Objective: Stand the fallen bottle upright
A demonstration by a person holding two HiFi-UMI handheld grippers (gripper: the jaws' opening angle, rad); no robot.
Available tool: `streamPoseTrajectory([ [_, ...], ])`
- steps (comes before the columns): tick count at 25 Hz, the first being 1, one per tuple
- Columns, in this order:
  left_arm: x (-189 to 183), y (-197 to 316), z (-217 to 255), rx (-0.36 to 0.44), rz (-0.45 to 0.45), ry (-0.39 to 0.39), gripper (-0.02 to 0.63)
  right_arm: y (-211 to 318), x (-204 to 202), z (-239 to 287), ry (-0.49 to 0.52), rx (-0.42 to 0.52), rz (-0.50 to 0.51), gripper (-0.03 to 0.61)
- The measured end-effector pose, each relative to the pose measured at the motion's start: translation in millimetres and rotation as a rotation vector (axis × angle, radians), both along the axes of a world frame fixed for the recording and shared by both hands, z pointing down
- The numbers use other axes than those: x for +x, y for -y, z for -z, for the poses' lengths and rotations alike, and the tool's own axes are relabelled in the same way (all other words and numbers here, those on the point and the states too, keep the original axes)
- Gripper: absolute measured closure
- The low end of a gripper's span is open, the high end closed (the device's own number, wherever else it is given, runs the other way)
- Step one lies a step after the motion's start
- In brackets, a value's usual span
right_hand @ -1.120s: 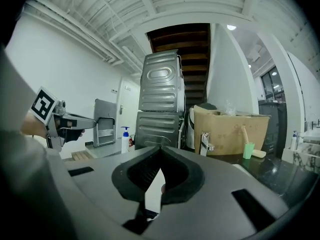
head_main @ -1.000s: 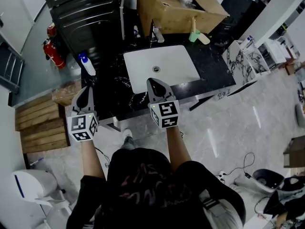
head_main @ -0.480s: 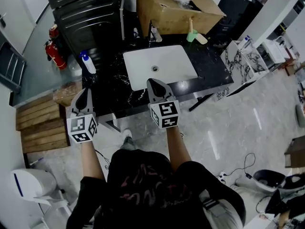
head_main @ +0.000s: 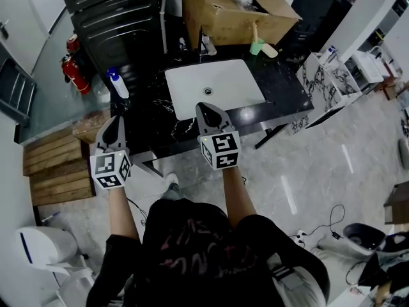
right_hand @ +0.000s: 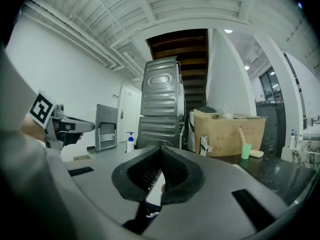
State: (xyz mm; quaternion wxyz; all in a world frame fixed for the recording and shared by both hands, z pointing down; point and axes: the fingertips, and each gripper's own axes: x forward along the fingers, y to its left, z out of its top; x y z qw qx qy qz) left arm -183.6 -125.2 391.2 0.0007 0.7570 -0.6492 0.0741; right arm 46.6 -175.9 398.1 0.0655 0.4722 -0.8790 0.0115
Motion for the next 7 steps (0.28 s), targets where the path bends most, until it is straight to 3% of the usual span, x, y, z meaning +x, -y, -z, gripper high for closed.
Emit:
streamPoseTrajectory([
  [7, -5.4, 2.8, 5.0, 0.004, 0.008, -0.02, 0.6, 7.1, -6.6, 0.6, 0.003, -0.001, 0.014, 0.565],
])
